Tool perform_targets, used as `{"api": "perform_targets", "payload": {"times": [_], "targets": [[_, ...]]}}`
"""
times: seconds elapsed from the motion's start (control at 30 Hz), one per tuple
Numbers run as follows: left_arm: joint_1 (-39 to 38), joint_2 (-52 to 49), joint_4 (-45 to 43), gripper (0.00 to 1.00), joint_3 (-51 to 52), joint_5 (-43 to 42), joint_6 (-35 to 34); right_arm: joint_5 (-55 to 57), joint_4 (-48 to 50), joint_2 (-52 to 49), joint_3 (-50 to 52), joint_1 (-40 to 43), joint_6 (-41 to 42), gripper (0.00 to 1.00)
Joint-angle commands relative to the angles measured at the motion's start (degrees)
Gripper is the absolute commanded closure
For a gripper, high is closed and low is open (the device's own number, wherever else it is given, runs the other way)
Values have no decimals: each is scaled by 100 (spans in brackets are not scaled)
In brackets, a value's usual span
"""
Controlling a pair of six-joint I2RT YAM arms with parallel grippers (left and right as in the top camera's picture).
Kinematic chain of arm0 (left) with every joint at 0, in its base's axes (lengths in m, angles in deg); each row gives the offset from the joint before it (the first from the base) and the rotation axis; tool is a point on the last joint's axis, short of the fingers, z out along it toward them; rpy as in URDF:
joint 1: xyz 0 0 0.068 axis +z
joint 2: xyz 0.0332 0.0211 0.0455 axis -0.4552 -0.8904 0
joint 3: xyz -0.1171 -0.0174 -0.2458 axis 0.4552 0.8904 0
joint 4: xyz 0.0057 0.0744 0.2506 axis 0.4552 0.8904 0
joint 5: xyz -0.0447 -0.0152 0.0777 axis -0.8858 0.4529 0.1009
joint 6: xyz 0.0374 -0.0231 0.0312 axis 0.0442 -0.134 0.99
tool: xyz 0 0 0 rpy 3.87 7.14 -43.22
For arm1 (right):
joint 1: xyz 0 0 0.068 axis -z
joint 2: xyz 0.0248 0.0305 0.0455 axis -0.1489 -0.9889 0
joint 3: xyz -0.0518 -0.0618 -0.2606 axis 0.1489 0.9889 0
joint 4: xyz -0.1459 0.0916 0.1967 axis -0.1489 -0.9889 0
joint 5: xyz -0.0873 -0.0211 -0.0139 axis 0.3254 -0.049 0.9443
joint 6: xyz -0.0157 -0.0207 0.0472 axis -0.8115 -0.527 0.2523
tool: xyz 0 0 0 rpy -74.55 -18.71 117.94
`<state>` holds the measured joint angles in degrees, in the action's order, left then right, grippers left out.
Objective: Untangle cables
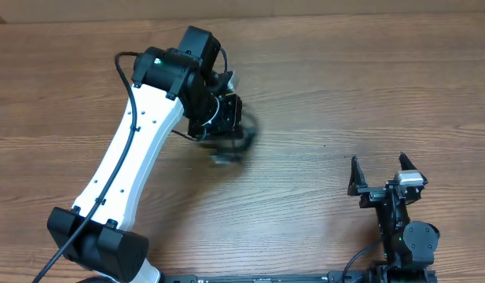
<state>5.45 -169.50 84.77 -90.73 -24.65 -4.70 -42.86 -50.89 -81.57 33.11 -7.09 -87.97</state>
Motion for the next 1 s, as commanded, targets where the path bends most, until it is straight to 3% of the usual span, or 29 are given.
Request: {"api": "perform_targets", "payload": {"times": [0.0,0.07,0.13,0.23,0.33,0.4,0.43,0.5,0.63,0.7,0.8,0.97], "targets": [[70,107,52,96,-133,719,-546,31,39,57,57,15,-4,0],[2,105,365,96,-131,2181,-1246,31,39,57,57,15,-4,0],[-46,105,575,96,-131,2435,-1285,31,39,57,57,15,-4,0],[-42,105,455,96,-131,1113,-422,31,39,57,57,15,-4,0],[39,105,267,96,-133,-896,619,31,39,57,57,15,-4,0],[109,105,133,96,-133,-1628,772,31,39,57,57,15,-4,0],[131,105,66,96,-133,-1593,708,31,39,57,57,15,-4,0],[138,105,-7,96,-133,-767,295,31,39,57,57,15,-4,0],[17,105,411,96,-131,2103,-1108,31,39,57,57,15,-4,0],[-22,105,535,96,-133,2312,-1095,31,39,57,57,15,-4,0],[22,105,450,96,-149,986,-481,31,39,57,57,15,-4,0],[286,105,50,96,-155,-2055,560,31,39,57,57,15,-4,0]]}}
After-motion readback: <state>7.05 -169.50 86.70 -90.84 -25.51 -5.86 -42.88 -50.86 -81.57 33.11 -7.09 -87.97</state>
